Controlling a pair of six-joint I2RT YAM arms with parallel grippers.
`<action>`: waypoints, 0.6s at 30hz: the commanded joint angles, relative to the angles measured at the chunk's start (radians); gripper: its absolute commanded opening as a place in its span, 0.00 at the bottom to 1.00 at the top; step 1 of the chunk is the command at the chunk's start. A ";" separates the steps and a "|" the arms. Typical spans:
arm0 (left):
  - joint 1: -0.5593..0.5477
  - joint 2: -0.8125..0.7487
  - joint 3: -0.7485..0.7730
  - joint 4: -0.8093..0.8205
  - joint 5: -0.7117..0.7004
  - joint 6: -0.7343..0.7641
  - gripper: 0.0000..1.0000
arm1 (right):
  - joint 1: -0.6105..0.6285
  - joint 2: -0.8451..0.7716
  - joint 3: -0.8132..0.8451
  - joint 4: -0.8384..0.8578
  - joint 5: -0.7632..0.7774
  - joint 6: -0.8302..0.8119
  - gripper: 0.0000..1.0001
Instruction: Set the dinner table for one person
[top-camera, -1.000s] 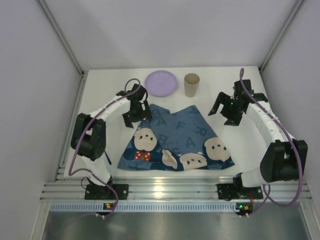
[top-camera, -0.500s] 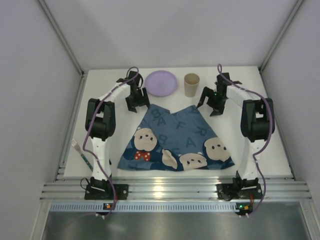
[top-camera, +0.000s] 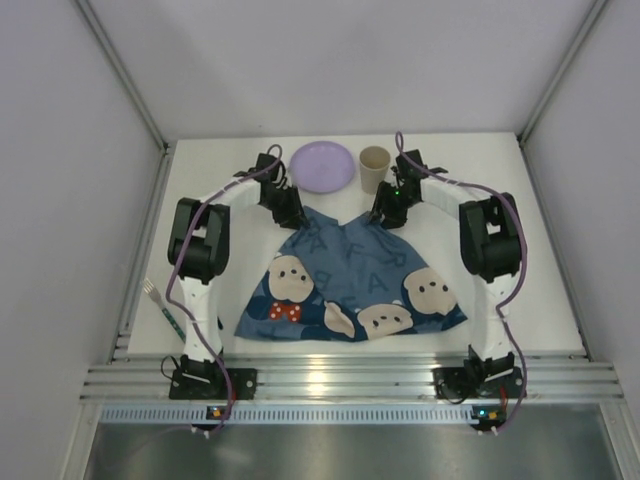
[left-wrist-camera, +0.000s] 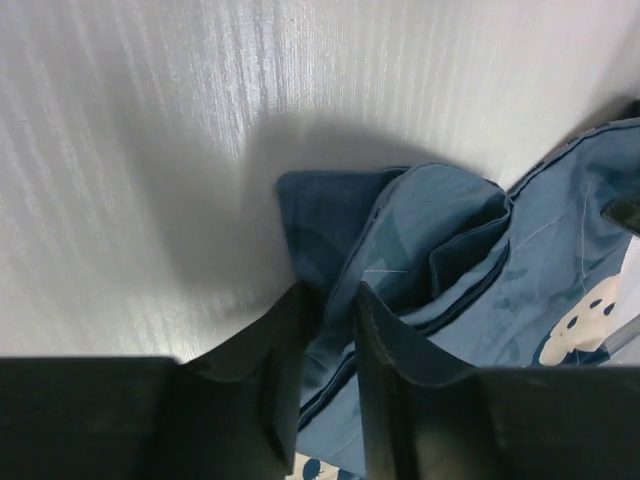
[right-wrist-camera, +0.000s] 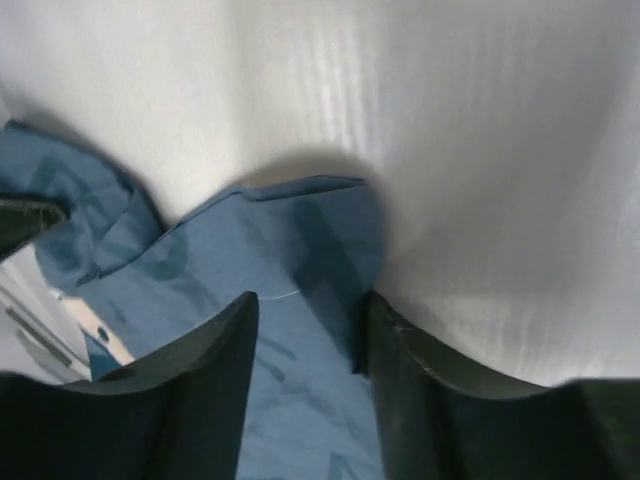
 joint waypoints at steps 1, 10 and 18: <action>-0.013 0.097 -0.027 -0.025 0.008 0.035 0.29 | 0.001 0.059 -0.043 -0.003 0.032 0.001 0.44; -0.010 0.053 0.024 -0.100 -0.065 0.033 0.00 | -0.028 -0.036 -0.108 -0.052 0.146 -0.011 0.00; 0.069 -0.136 0.014 -0.170 -0.188 0.074 0.00 | -0.267 -0.256 -0.231 -0.067 0.225 -0.027 0.00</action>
